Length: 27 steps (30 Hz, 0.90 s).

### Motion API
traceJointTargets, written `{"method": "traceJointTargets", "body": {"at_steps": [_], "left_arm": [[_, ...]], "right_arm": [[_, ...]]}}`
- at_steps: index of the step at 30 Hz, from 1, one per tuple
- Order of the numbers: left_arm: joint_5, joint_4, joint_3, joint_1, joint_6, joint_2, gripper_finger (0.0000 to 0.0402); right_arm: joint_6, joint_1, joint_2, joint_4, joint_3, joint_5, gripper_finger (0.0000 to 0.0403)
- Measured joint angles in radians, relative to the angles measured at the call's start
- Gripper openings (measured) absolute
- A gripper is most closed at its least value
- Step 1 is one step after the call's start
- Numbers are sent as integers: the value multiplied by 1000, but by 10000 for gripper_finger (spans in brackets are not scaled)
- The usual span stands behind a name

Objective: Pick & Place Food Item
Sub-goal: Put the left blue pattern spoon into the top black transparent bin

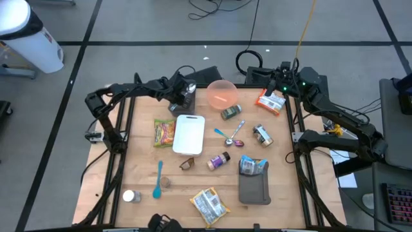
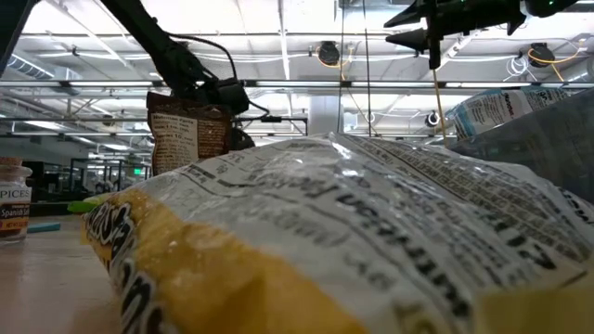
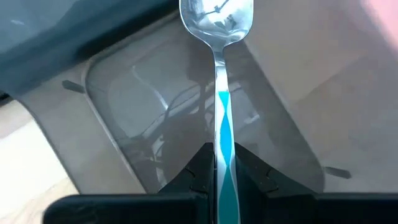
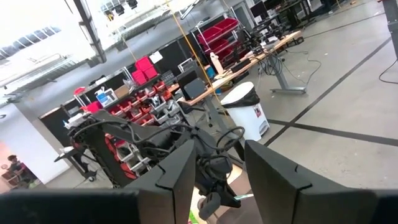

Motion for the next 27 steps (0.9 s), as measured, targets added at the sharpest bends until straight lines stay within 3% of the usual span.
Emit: {"method": "traceJointTargets", "body": {"at_steps": [19, 27], "left_arm": [[27, 31, 1, 0, 24, 81, 34], [21, 33, 1, 2, 19, 82, 60]], "right_arm": [[0, 0, 0, -10, 0, 2, 130], [5, 0, 0, -13, 0, 3, 130]]}}
